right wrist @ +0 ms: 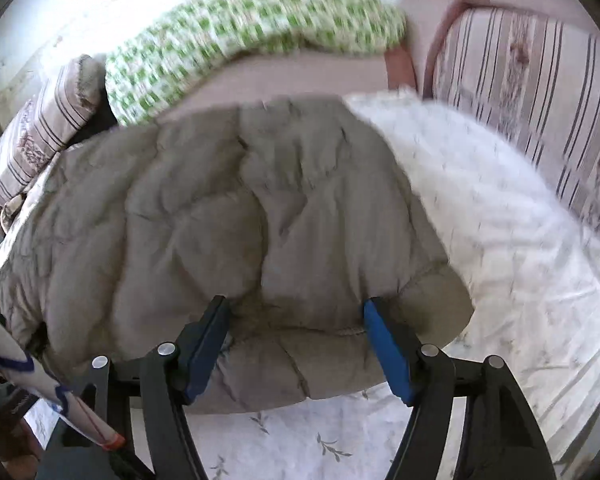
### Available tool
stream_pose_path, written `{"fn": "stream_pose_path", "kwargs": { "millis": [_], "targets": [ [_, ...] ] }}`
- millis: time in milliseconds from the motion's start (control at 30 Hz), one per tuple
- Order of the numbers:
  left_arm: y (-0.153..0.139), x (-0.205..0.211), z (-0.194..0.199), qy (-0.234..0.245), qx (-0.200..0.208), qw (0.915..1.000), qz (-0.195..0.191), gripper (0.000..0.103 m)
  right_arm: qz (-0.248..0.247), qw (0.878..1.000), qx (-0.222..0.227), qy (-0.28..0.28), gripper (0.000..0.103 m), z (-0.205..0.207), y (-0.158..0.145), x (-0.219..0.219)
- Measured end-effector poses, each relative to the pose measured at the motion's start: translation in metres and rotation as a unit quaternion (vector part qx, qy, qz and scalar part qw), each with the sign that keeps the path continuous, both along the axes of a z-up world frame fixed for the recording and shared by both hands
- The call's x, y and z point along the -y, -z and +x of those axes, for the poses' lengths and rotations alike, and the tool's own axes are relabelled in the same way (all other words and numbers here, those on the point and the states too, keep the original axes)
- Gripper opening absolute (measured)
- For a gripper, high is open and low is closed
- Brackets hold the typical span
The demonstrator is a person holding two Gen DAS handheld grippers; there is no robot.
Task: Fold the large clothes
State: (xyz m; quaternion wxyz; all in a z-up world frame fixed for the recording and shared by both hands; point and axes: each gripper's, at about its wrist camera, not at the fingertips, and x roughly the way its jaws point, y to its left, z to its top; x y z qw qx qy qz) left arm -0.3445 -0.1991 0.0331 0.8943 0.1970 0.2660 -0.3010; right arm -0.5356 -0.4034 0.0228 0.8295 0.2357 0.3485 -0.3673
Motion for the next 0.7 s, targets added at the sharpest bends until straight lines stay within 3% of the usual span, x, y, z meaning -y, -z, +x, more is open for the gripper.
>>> {"fn": "stream_pose_path", "kwargs": {
  "millis": [267, 467, 600, 700],
  "targets": [
    [0.001, 0.001, -0.001, -0.001, 0.001, 1.0000, 0.000, 0.103, -0.014, 1.000, -0.011, 0.001, 0.078, 0.006, 0.001, -0.003],
    [0.002, 0.002, -0.002, -0.001, 0.002, 1.0000, 0.000, 0.103, -0.099, 0.994, 0.019, -0.038, 0.082, 0.011, -0.024, -0.039],
    [0.002, 0.001, -0.002, 0.000, 0.002, 1.0000, -0.001, 0.103, -0.087, 0.993, 0.010, -0.080, 0.082, 0.029, -0.015, -0.051],
    [0.002, 0.002, -0.002, 0.000, 0.002, 1.0000, 0.000, 0.103, -0.049, 0.995, -0.005, -0.087, 0.083, 0.040, 0.001, -0.044]
  ]
}}
